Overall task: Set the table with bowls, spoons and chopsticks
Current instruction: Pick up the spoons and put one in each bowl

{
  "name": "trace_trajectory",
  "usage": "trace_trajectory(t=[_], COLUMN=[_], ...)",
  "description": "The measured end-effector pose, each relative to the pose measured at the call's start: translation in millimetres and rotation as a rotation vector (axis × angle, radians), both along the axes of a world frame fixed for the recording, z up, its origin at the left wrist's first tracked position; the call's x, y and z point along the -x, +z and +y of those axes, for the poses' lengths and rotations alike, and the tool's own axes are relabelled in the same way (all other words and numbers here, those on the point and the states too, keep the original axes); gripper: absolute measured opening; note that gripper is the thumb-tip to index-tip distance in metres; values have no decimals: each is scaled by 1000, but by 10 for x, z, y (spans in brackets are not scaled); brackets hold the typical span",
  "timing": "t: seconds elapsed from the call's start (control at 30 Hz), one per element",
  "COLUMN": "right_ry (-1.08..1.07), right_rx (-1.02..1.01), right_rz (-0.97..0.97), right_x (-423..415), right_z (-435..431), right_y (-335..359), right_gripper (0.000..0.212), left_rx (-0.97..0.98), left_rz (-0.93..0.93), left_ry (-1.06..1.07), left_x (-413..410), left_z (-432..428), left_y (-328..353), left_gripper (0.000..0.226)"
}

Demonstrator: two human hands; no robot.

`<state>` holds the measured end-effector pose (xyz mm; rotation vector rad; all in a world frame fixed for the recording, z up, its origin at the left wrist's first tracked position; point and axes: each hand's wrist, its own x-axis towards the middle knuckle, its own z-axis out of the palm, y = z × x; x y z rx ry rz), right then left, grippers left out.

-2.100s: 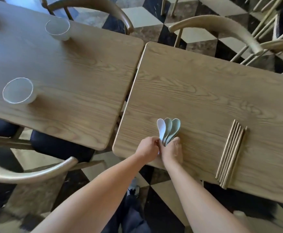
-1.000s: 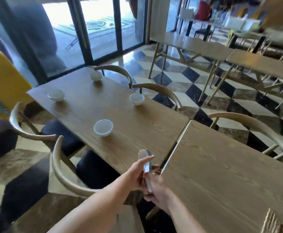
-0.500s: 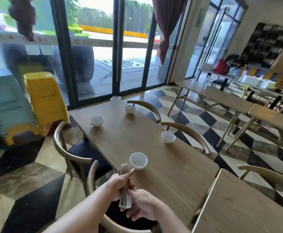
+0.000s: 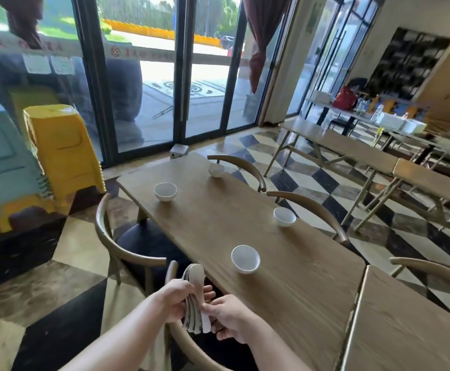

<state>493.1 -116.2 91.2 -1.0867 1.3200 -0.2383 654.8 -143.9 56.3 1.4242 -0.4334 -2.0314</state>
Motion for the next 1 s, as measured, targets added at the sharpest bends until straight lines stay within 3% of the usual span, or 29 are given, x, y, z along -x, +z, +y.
trace_trajectory(t=[0.57, 0.73, 0.9, 1.0], right_ry=[-226, -398, -612, -820], right_rx=[-168, -213, -175, -120], right_rz=[-142, -240, -201, -129], right_x=[-78, 71, 277, 329], right_z=[-1254, -1472, -1574, -1582], right_y=[-631, -725, -720, -713], right_gripper=[34, 26, 22, 19], left_rx=[-51, -86, -95, -117], left_rz=[-5, -25, -35, 32], left_ry=[-64, -125, -240, -415], left_x=[-157, -95, 126, 198], left_z=[-1432, -1835, -2177, -2376], left_y=[-355, -483, -617, -695], left_gripper=[31, 23, 11, 26])
